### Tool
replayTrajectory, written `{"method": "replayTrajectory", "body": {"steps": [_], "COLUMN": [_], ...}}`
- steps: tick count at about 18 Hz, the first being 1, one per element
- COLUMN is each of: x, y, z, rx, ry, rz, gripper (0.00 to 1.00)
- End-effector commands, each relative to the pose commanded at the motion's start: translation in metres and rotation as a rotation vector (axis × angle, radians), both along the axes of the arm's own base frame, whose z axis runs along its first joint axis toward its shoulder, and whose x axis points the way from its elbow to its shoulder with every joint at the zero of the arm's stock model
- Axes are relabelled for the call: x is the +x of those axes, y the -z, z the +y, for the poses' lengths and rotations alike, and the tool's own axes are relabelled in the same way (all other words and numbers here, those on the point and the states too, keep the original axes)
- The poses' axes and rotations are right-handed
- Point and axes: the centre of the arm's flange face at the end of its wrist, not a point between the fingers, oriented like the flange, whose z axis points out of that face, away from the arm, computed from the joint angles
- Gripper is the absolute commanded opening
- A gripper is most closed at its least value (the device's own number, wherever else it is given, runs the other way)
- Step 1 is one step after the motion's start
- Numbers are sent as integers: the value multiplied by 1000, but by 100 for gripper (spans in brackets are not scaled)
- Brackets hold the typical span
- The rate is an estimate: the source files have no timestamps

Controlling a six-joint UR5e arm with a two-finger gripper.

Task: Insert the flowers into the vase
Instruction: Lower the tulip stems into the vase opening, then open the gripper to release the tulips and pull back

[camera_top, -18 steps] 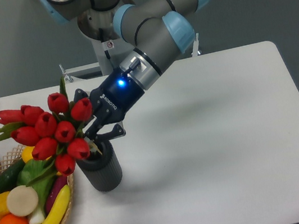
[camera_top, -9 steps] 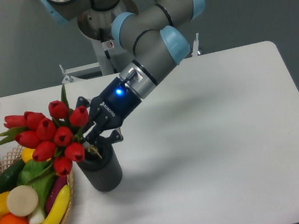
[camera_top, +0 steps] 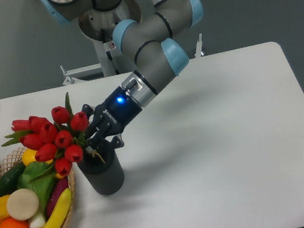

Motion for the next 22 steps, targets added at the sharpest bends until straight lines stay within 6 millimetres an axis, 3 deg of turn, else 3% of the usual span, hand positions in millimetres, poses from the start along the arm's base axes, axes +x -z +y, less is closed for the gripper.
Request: {"method": "replayTrajectory", "body": {"steps": [4, 6, 8, 11, 12, 22], "x": [-4, -9, -11, -11, -10, -22], "y": [4, 2, 1, 1, 0, -13], "z": [-1, -4, -6, -7, -7, -24], "rx": [-1, 1, 3, 0, 2, 11], "ry": [-6, -17, -22, -24, -24, -67], "rz": [1, 1, 4, 0, 1, 8], "gripper": [21, 34, 51, 88, 96, 100]}}
